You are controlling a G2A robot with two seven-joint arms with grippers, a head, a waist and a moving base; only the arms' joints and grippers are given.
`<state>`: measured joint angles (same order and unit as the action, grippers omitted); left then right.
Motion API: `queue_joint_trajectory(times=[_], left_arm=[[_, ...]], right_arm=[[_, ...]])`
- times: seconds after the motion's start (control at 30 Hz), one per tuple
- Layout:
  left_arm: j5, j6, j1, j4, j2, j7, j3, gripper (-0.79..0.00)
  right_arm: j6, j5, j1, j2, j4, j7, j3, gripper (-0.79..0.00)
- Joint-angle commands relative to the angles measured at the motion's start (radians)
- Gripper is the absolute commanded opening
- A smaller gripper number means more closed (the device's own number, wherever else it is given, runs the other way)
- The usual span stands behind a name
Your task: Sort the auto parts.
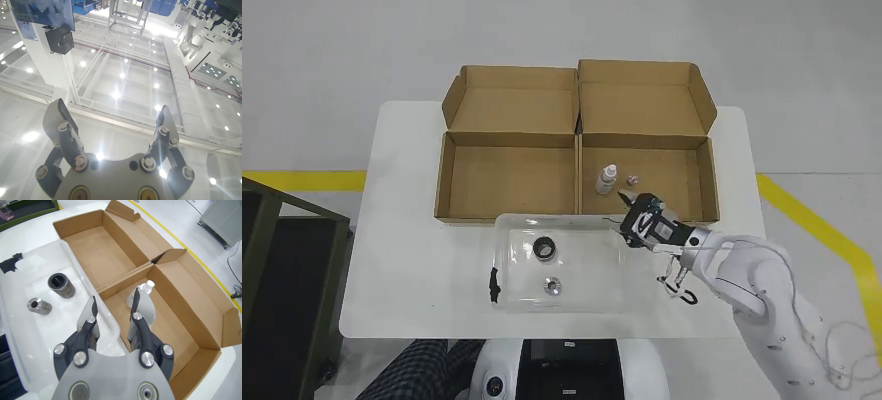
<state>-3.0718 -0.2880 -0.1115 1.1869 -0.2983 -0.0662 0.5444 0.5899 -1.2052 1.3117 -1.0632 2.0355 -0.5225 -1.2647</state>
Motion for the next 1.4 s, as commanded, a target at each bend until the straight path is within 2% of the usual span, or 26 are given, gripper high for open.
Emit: queue_joint_trajectory(times=[0.0,0.33,0.63,1.37], left_arm=[[0.000,0.000,0.000,0.000,0.000,0.000,0.000,0.000],[0.000,0.000,0.000,0.000,0.000,0.000,0.000,0.000],[0.000,0.000,0.000,0.000,0.000,0.000,0.000,0.000],[0.000,0.000,0.000,0.000,0.000,0.000,0.000,0.000]], right_arm=[[0.017,-0.016,0.007,0.000,0.015,0.001,0.023,-0.428],[0.087,-0.098,-0.020,-0.006,0.016,-0.027,0.144,-0.428],[0.095,-0.119,-0.054,-0.015,-0.041,-0.042,0.224,-0.422],[0.176,-0.049,-0.135,-0.034,-0.182,-0.093,0.350,-0.419]])
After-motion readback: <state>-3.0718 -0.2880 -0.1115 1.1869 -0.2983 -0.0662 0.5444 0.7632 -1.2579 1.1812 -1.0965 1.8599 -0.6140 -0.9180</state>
